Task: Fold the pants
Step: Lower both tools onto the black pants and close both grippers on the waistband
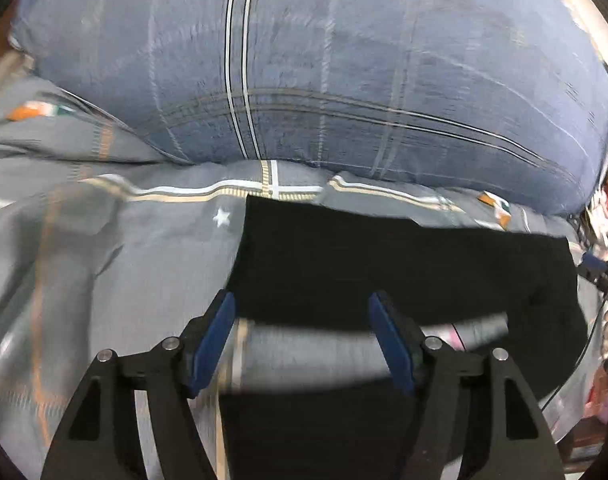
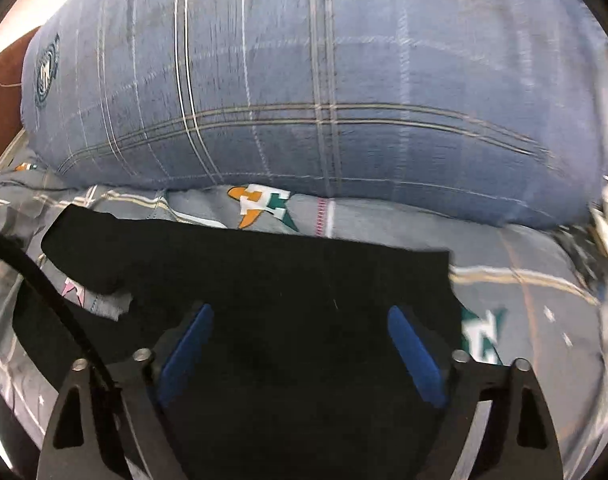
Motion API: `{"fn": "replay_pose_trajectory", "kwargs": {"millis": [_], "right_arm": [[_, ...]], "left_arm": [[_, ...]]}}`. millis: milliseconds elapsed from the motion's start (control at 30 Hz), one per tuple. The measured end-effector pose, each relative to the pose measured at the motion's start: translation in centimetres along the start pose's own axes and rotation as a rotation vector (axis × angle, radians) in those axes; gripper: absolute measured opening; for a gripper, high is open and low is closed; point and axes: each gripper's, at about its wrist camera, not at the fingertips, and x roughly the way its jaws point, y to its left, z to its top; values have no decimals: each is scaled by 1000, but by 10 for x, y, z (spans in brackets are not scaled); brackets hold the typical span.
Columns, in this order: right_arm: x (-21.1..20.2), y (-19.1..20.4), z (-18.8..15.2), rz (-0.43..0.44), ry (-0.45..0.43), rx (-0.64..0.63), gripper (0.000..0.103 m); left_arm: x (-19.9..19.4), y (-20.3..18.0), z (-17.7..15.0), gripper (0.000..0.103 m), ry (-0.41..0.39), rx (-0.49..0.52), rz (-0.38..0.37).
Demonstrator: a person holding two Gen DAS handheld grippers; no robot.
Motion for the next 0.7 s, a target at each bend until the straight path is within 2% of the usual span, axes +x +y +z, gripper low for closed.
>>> {"fn": "replay_pose_trajectory", "kwargs": {"millis": [200,333,467,533,567,600,633,667,700], "right_arm": [[49,-3,41,116,116,-59,89],[76,2,54,179,184,-99,89],[107,10,63,173,226,-143,89],[122,14,65,176,242,-147,89],[129,16,63,181,255,-146,89],[135,20,60,183,268,-152,89],[137,25,56,176,273,-171,89],[136,30,53,159,254,-199,84],[134,32,51,166,248,-206,78]], "left_arm": [[63,29,38,68,78,-72,-61],[87,21,46,70,109,-10,-89],[98,5,55,89,117,58,-86],[106,-4,56,90,122,101,-46],[107,-10,55,85,122,130,-17],[106,-18,52,63,110,165,10],[102,-24,50,43,94,188,-25],[98,-27,50,16,103,191,-95],[96,-29,50,15,107,184,-112]]}}
